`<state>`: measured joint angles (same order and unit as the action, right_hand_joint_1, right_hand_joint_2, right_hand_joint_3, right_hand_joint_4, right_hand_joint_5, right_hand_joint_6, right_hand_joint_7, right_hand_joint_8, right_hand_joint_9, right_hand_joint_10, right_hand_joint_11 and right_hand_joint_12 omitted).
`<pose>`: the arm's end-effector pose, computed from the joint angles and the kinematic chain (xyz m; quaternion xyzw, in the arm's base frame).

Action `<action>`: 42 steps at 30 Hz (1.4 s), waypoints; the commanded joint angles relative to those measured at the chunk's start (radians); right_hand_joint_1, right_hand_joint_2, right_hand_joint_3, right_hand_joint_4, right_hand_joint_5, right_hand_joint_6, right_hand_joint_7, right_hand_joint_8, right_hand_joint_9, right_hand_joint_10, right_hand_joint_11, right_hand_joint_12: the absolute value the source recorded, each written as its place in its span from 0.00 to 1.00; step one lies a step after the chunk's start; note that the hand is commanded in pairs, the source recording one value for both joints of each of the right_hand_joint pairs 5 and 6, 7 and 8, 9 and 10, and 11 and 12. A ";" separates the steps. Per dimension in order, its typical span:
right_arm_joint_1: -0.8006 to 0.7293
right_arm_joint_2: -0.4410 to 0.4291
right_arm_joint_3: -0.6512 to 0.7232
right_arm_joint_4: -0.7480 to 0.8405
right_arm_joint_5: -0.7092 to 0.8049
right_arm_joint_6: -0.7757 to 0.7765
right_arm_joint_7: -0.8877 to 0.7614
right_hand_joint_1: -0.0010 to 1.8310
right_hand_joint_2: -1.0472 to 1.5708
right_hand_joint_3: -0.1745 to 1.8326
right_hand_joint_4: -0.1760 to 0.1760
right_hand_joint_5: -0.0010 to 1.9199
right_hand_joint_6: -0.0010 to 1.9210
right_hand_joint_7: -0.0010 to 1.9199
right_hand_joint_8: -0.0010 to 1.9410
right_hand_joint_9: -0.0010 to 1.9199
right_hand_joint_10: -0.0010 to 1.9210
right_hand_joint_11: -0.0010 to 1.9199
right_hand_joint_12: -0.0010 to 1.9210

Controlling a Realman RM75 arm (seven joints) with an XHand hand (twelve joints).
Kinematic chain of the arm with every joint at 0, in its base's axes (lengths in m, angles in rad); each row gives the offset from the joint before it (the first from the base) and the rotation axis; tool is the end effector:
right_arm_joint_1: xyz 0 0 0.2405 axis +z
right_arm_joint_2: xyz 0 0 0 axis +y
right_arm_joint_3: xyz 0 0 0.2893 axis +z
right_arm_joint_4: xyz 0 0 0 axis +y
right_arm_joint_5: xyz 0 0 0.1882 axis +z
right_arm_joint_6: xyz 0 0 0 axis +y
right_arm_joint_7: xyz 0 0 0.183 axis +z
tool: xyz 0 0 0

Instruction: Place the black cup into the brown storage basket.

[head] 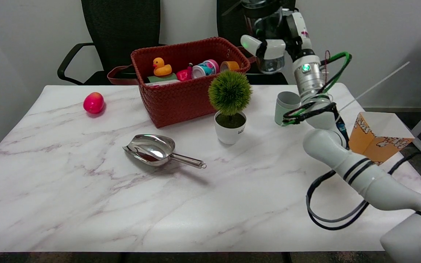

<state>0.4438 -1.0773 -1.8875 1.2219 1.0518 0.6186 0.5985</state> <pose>-0.1406 -0.4511 0.3940 0.6161 -0.1619 0.5500 0.5401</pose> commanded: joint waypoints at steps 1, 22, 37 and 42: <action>0.240 -0.068 -0.095 -0.131 -0.010 -0.093 -0.156 0.72 0.79 0.59 0.50 0.77 0.77 0.87 0.86 0.81 0.81 0.67 0.67; 0.553 -0.227 -0.224 -0.557 -0.277 -0.082 -0.224 0.73 0.54 0.82 0.50 0.63 0.63 0.78 0.77 0.73 0.73 0.56 0.56; 0.653 -0.334 -0.289 -0.791 -0.337 -0.033 -0.298 0.69 0.53 0.78 0.50 0.67 0.67 0.78 0.77 0.72 0.72 0.57 0.57; 0.654 -0.348 -0.289 -0.802 -0.337 -0.033 -0.423 0.68 0.55 0.74 0.50 0.68 0.68 0.77 0.77 0.71 0.71 0.56 0.56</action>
<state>0.9987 -1.3309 -2.1201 0.6048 0.7799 0.5511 0.3651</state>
